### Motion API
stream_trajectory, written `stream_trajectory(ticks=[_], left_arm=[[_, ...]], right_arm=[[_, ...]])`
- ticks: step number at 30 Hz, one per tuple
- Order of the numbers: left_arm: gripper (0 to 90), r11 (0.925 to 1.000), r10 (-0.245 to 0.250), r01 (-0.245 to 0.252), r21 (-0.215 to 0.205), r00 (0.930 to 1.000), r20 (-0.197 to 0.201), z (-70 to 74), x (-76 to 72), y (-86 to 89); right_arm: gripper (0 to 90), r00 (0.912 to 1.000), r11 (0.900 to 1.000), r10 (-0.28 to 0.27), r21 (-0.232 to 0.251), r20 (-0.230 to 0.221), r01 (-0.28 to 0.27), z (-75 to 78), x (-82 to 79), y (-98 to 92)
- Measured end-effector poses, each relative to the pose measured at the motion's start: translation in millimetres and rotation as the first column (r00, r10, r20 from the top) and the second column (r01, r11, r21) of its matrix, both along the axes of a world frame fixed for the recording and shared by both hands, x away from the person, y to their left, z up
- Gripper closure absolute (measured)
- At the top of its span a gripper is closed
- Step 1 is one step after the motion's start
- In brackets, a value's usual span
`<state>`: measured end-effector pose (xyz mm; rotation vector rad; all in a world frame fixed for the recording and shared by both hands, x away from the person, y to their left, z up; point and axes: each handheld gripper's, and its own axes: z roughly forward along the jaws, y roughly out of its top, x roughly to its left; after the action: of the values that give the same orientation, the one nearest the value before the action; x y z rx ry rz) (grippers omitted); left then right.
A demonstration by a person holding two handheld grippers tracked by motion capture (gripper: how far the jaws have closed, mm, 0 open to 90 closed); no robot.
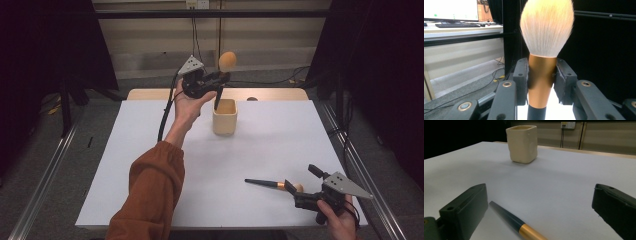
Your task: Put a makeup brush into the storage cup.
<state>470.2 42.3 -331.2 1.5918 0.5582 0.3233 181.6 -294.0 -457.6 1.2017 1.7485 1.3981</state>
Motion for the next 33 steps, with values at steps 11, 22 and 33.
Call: stream_trajectory(ticks=[11,22,33], left_arm=[[66.6,0.9991,-0.011,0.011,0.042,0.9999,0.001,-11.4,2.7,-9.0],[66.6,0.9972,-0.005,0.006,0.074,0.9996,-0.026,-30.5,7.8,-12.3],[66.6,0.9967,0.002,0.002,0.082,0.9988,-0.049,-43.9,7.6,-6.3]], right_arm=[[0.0,1.0000,1.000,0.002,-0.005,-0.003,-0.002,-0.3,0.1,0.2],[0.0,1.0000,1.000,0.004,-0.008,-0.006,-0.004,-0.4,-0.5,-1.0],[0.0,0.9999,1.000,0.003,-0.006,-0.011,-0.003,-0.6,-0.3,0.4]])
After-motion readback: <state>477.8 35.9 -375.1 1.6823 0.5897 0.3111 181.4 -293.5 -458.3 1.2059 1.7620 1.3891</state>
